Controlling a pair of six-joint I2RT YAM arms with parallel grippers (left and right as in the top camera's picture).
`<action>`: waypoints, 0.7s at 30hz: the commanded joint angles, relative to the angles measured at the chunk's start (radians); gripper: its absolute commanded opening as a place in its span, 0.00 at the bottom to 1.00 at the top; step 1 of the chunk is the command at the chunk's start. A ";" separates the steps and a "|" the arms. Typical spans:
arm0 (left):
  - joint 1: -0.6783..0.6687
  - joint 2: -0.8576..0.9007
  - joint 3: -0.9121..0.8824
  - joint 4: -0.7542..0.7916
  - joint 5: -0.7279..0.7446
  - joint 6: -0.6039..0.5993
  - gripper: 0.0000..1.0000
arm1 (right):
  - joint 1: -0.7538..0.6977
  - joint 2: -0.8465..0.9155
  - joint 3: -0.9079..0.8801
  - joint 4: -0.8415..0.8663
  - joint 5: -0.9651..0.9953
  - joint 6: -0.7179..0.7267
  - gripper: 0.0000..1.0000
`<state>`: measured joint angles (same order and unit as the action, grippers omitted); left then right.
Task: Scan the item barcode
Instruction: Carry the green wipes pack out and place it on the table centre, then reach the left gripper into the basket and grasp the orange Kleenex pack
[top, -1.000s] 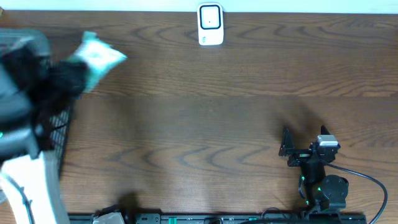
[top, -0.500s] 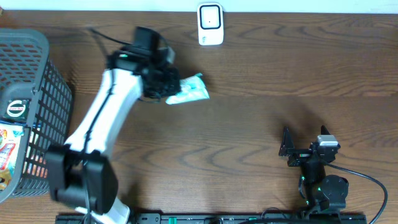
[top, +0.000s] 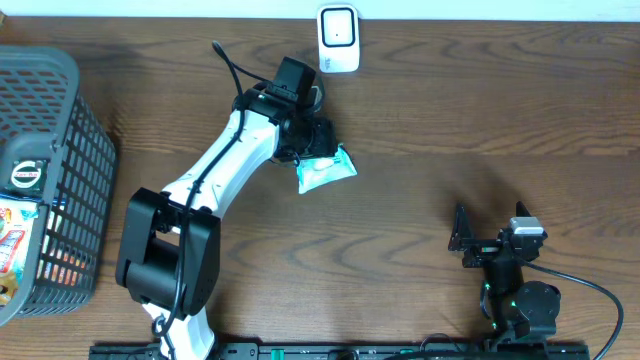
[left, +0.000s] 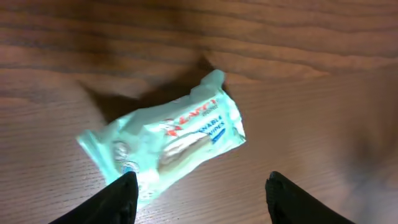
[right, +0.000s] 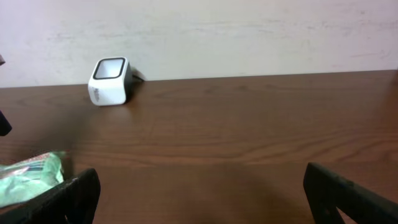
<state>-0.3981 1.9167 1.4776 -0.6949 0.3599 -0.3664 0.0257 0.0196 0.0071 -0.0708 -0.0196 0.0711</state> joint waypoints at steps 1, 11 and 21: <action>0.040 -0.045 0.008 0.001 -0.014 -0.006 0.66 | -0.005 0.000 -0.002 -0.004 -0.002 -0.009 0.99; 0.334 -0.477 0.047 -0.011 -0.104 -0.005 0.72 | -0.005 0.000 -0.002 -0.004 -0.002 -0.009 0.99; 0.946 -0.707 0.047 -0.069 -0.220 -0.006 0.75 | -0.005 0.000 -0.002 -0.004 -0.002 -0.009 0.99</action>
<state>0.3965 1.1809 1.5269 -0.7502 0.1890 -0.3698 0.0257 0.0196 0.0071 -0.0708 -0.0193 0.0711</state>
